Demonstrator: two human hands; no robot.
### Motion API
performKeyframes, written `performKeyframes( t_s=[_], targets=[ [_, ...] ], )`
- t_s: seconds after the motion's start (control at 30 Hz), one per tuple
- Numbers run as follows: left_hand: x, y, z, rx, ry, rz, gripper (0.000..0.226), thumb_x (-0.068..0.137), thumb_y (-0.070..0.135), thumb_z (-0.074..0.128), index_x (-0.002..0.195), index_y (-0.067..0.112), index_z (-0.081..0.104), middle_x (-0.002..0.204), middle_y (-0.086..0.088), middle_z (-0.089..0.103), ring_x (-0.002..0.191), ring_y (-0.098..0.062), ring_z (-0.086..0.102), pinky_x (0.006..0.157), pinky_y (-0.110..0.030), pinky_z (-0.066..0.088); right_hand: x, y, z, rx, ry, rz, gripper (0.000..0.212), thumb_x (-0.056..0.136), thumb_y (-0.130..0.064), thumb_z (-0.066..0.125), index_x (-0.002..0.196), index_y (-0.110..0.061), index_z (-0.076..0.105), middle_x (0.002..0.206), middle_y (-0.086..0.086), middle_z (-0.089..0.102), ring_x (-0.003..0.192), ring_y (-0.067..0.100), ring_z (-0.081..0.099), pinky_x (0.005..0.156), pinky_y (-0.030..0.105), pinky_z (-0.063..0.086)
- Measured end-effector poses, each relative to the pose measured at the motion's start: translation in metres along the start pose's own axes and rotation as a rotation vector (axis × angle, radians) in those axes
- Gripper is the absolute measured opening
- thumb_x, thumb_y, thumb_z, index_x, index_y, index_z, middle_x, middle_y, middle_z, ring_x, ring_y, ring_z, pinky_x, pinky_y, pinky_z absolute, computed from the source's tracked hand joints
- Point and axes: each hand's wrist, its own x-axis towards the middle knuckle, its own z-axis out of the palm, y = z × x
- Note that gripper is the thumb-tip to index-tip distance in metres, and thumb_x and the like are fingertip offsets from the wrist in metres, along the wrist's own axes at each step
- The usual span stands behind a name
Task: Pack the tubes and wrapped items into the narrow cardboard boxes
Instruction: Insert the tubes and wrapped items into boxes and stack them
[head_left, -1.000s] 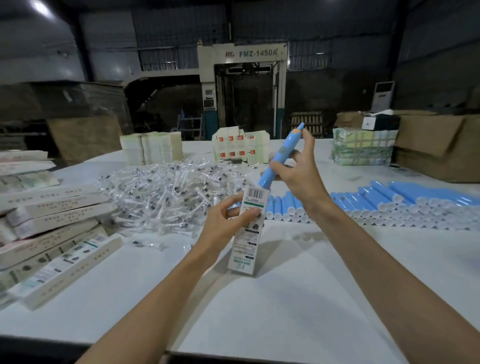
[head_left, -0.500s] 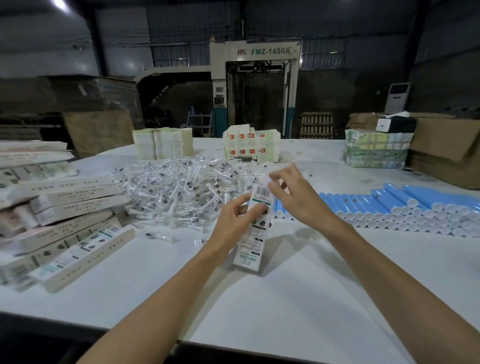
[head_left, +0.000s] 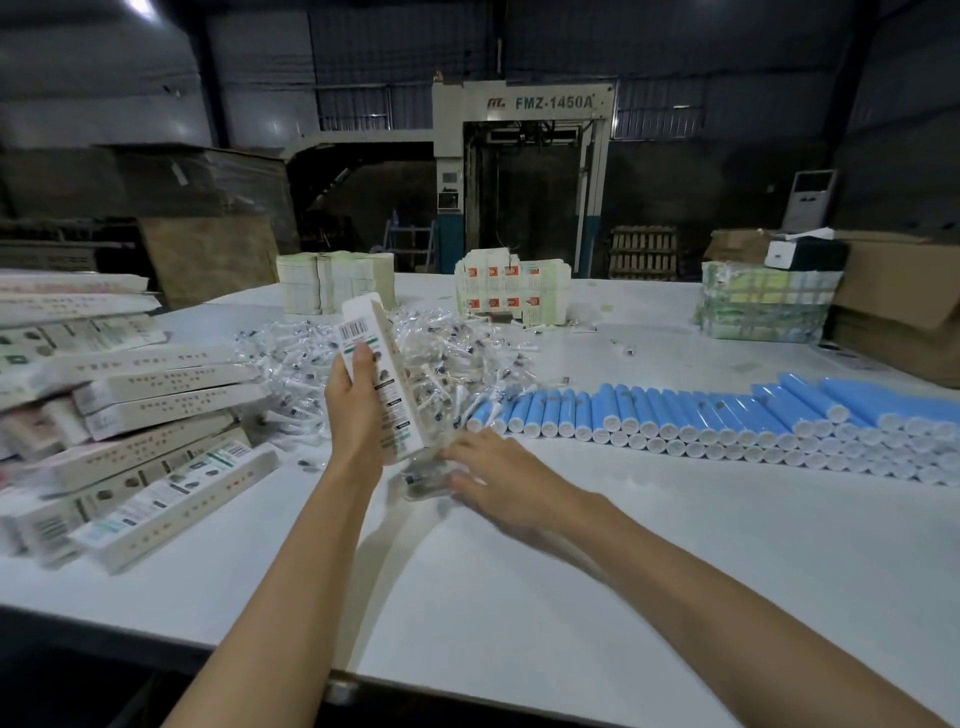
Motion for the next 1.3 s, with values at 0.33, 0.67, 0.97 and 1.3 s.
performKeyframes(
  t_s=[0.33,0.67,0.97,1.3],
  targets=[
    [-0.006,-0.005,0.01,-0.024,-0.074,0.002,0.023,0.109,0.037,0.062,0.118,0.017,0.07,0.088,0.006,0.076,0.08,-0.008,0.074,0.075,-0.035,0.059,-0.008,0.009,0.004,-0.328,0.196,-0.158,0.019,0.093,0.001,0.064,0.108,-0.008,0.069,0.106,0.007,0.067,0.1,0.023,0.056,0.092,0.036,0.048],
    [-0.057,-0.013,0.05,0.096,-0.487,0.01,0.04,0.096,0.034,0.08,0.129,0.023,0.062,0.11,0.004,0.082,0.097,-0.016,0.08,0.072,-0.029,0.063,-0.04,0.052,-0.09,0.46,0.84,0.335,0.033,0.095,-0.004,0.07,0.118,-0.017,0.051,0.089,0.0,0.068,0.078,0.005,0.065,0.08,0.028,0.058],
    [-0.082,-0.016,0.067,0.093,-0.607,0.012,0.051,0.083,0.045,0.087,0.126,0.03,0.062,0.116,0.011,0.081,0.102,-0.012,0.079,0.073,-0.022,0.062,-0.027,0.014,-0.141,0.702,1.052,0.064,0.04,0.096,-0.003,0.067,0.134,-0.012,0.059,0.1,-0.001,0.073,0.095,0.017,0.075,0.084,0.029,0.062],
    [-0.081,-0.016,0.067,0.044,-0.624,0.009,0.047,0.09,0.037,0.088,0.128,0.029,0.061,0.117,0.007,0.081,0.101,-0.016,0.08,0.073,-0.023,0.062,-0.014,-0.001,-0.133,0.524,0.713,0.165,0.028,0.094,-0.004,0.07,0.115,-0.018,0.059,0.095,0.008,0.07,0.079,0.018,0.075,0.072,0.042,0.065]
  ],
)
